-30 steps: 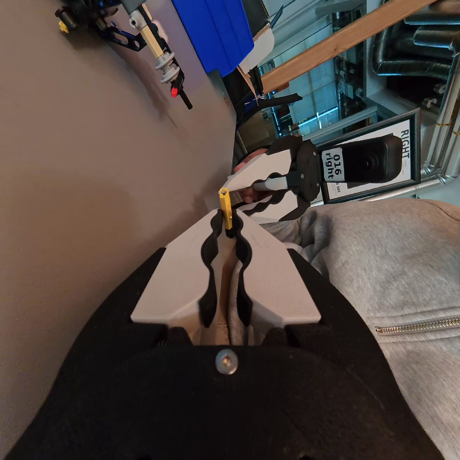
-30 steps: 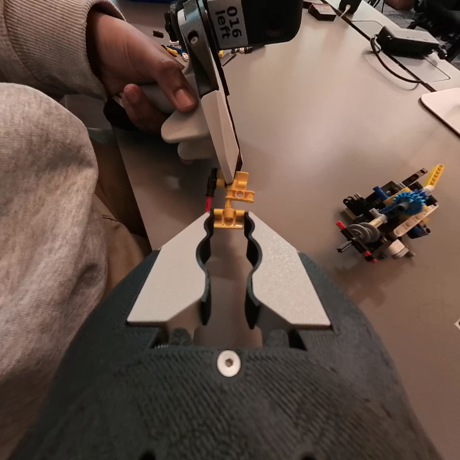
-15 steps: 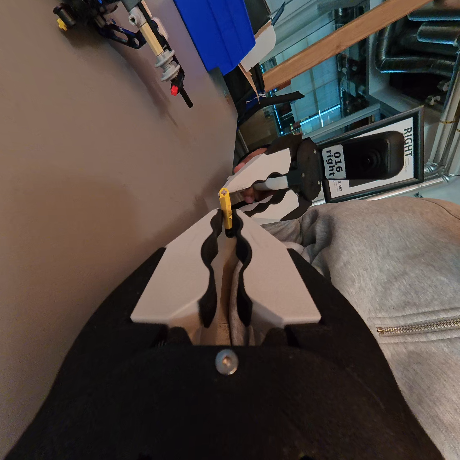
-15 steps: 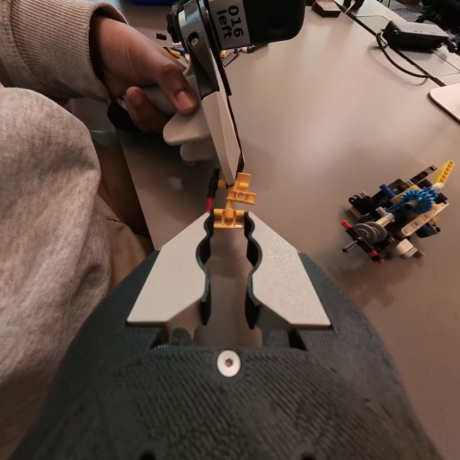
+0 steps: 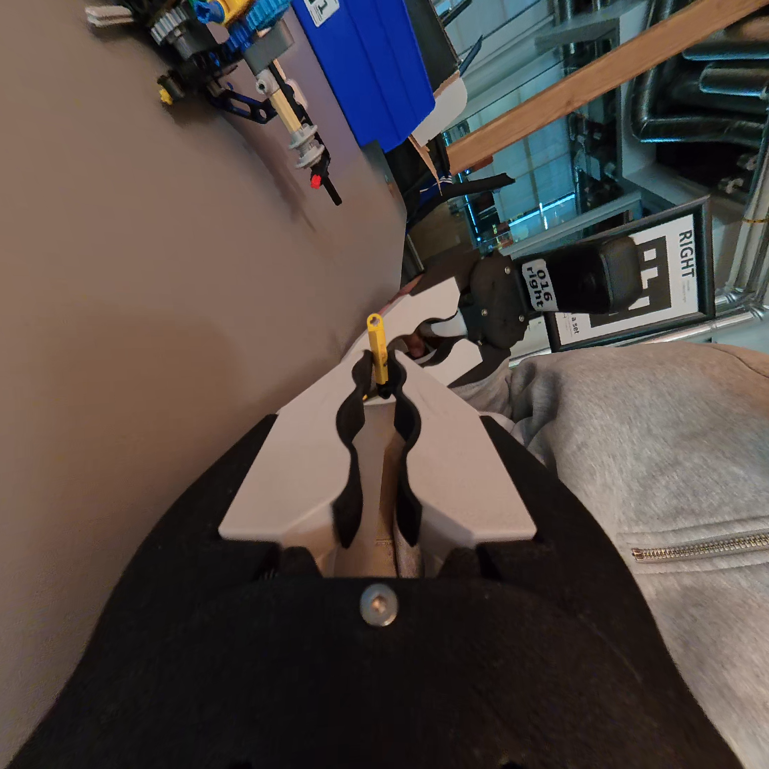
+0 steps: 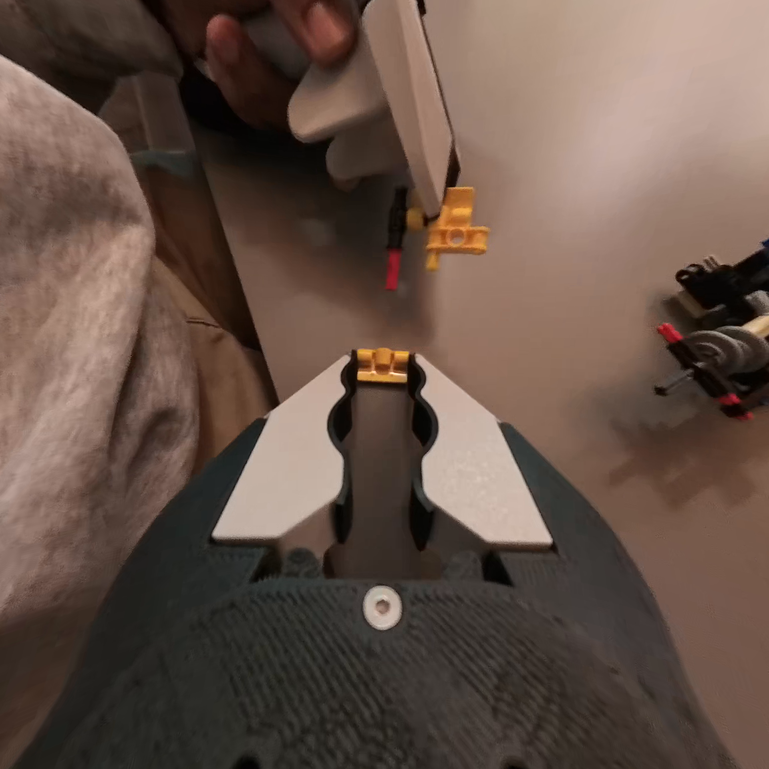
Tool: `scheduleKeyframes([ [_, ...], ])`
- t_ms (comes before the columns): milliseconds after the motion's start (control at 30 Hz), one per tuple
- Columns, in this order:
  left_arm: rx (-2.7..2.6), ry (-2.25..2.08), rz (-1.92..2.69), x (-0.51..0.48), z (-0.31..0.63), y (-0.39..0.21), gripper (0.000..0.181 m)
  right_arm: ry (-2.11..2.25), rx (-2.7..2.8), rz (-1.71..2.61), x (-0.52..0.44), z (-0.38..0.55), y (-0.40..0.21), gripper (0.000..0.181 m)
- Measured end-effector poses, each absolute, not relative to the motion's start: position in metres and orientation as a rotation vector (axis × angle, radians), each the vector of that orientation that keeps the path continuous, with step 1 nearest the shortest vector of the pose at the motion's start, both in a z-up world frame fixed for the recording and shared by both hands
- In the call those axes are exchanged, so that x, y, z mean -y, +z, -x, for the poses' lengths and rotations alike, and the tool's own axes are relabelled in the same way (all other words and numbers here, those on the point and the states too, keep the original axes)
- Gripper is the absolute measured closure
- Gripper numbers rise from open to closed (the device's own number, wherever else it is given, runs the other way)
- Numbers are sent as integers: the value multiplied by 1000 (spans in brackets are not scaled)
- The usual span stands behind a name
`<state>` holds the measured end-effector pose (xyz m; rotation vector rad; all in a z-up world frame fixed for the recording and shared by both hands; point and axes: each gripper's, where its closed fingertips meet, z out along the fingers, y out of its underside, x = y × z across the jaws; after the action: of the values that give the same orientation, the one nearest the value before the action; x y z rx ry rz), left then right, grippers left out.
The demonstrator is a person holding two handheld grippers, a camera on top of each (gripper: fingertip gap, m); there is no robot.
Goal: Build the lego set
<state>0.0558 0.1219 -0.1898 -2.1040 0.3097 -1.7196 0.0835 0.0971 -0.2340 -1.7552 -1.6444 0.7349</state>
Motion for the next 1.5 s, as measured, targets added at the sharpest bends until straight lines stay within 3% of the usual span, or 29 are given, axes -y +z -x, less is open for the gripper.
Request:
scheduleKeyframes([
  [567,-302,-1704,2108,-123,-56,-191,176,789,1757,1673,-54,-88,-235,157],
  [800,-293,-1714,2101,-122,-58,-189,176,832,1569,1726,-63,-95,-217,125],
  [1033,-294,-1745,2082,-120,-61,-185,176,906,1076,1947,-72,-123,-209,136],
  [1233,-320,-1758,2042,-100,-62,-173,176,561,1417,1772,-53,-115,-236,132],
  [1500,-281,-1767,2014,-79,-54,-171,177,672,1487,1727,-46,-96,-237,127],
])
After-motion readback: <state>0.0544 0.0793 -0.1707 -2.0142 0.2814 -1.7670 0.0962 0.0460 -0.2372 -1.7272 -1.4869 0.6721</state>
